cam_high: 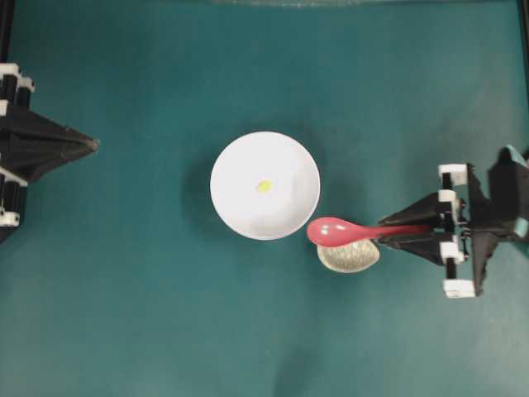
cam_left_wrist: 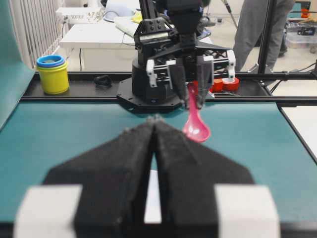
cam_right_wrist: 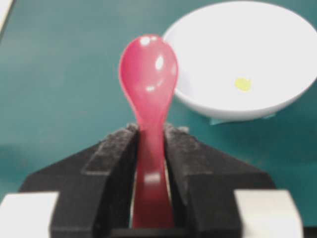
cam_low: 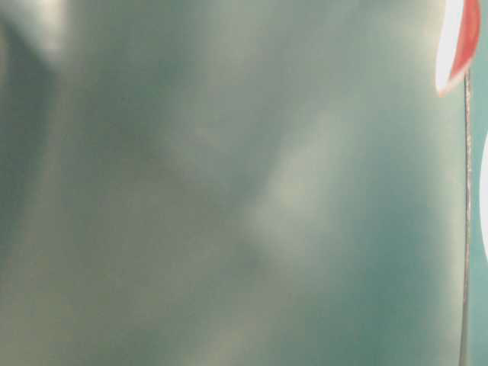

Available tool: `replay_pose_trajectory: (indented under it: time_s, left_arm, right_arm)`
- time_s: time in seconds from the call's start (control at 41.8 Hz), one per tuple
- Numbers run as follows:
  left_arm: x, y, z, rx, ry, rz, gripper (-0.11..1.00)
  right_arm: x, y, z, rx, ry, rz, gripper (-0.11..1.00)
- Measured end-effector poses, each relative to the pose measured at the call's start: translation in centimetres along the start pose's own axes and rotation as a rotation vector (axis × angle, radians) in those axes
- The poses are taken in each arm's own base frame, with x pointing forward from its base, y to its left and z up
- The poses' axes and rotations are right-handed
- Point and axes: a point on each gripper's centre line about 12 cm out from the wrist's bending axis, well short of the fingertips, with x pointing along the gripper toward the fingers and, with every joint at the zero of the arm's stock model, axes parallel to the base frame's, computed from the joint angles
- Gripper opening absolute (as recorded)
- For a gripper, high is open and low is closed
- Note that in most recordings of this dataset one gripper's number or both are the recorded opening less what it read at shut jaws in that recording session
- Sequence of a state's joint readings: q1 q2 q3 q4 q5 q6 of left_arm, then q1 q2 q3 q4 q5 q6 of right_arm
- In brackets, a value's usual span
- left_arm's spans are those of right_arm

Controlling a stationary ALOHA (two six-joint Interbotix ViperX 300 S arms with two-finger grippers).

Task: Scoop the yellow hexagonal prism block from the bowl with a spoon using the right arm.
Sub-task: 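Lift the red spoon with the right gripper and carry it into the bowl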

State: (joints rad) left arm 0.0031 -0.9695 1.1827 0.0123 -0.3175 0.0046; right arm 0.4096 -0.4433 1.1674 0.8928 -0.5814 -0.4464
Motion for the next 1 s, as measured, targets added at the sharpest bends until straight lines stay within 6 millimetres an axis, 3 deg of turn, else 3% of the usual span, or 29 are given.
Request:
replay_pose_trajectory:
  time_s: [0.263, 0.598, 0.741, 1.004]
  left_arm:
    - [0.4, 0.0, -0.2, -0.002, 0.0, 0.0, 0.0]
    - [0.7, 0.1, -0.4, 0.0, -0.005, 0.006, 0.0]
    - [0.8, 0.2, -0.5, 0.001, -0.006, 0.009, 0.0]
    - [0.8, 0.2, -0.5, 0.002, -0.003, 0.009, 0.0]
  right_arm:
    - [3.2, -2.9, 3.1, 0.088, 0.211, -0.01, 0.24]
    - [7.7, -6.1, 5.0, 0.166, 0.387, -0.014, 0.24]
    - [9.3, -6.7, 5.1, 0.185, 0.446, 0.001, 0.24]
    - [10.5, -6.8, 5.3, 0.225, 0.521, 0.031, 0.24]
